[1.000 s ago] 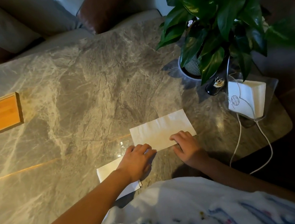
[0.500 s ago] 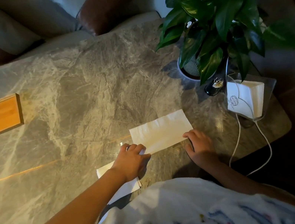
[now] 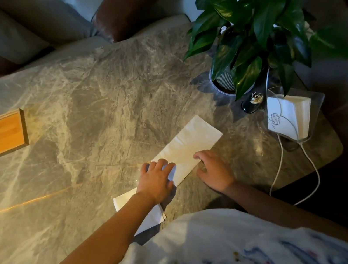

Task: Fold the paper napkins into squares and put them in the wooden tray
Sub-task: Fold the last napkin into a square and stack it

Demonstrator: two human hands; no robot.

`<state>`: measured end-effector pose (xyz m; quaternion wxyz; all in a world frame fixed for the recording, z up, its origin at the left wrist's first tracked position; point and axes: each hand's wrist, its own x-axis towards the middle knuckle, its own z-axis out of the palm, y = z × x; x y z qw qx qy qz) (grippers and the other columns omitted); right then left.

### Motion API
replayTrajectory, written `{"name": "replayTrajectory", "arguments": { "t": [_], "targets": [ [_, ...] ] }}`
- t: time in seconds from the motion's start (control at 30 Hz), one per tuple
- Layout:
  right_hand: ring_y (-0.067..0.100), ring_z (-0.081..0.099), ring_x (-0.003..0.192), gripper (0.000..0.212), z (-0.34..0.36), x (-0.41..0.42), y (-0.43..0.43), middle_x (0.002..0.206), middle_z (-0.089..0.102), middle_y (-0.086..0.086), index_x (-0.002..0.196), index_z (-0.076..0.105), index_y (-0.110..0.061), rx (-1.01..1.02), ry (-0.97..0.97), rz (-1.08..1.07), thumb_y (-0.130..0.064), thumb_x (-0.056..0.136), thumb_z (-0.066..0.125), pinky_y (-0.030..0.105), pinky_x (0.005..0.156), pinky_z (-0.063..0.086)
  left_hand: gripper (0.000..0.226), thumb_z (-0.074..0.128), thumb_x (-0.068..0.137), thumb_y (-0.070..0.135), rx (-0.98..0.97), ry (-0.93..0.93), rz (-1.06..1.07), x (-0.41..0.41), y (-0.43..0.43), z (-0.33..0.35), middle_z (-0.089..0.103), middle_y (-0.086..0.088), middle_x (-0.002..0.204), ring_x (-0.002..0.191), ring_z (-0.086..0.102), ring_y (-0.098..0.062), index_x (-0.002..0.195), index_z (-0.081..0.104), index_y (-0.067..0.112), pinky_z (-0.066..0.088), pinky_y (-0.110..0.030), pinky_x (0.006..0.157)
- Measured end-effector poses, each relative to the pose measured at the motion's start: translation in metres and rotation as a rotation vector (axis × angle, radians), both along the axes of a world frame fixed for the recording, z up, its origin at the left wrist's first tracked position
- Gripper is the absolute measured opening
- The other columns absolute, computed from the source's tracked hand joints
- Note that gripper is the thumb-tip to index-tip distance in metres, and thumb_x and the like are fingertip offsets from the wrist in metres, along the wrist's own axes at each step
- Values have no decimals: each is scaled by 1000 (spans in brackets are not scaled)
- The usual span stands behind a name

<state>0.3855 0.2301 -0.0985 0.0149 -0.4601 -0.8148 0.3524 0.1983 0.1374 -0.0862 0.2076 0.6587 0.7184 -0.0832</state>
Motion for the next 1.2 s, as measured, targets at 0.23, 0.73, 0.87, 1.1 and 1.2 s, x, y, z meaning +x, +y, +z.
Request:
{"name": "replayTrajectory", "arguments": {
  "t": [0.23,0.73,0.87,1.1,1.2],
  "targets": [
    [19,32,135,66,-2,8,12,143,41,-7,130,44,-31,102,-127,192,-49,72,70,45,111,29,46,47,87,34,-20,-200,54,12,-5,6,59,1,123,115,52,-25,132,39,30,27,-39,103],
    [21,59,107,13,-7,11,15,114,61,1,84,65,-15,-6,179,44,-4,79,69,40,88,52,47,52,83,4,121,-413,210,14,-4,12,53,-4,127,103,57,-25,127,50,21,45,-32,81],
    [21,62,97,9,1,13,18,101,66,6,90,66,-8,-179,273,11,-3,83,65,42,85,53,56,58,84,18,163,-345,45,12,-5,8,36,-2,147,131,36,-25,136,39,21,36,-39,102],
    [19,63,85,8,9,17,14,85,67,-1,84,64,-19,-307,257,-8,-11,84,66,37,76,51,32,52,91,23,194,-449,200,11,-9,12,62,-4,122,108,58,-24,122,56,19,48,-36,91],
    [17,63,84,11,7,18,11,87,68,-1,87,65,-14,-286,221,53,-8,79,70,36,75,51,20,44,96,25,118,-410,245,11,-12,11,67,-8,106,88,63,-26,112,54,21,48,-30,73]
  ]
}}
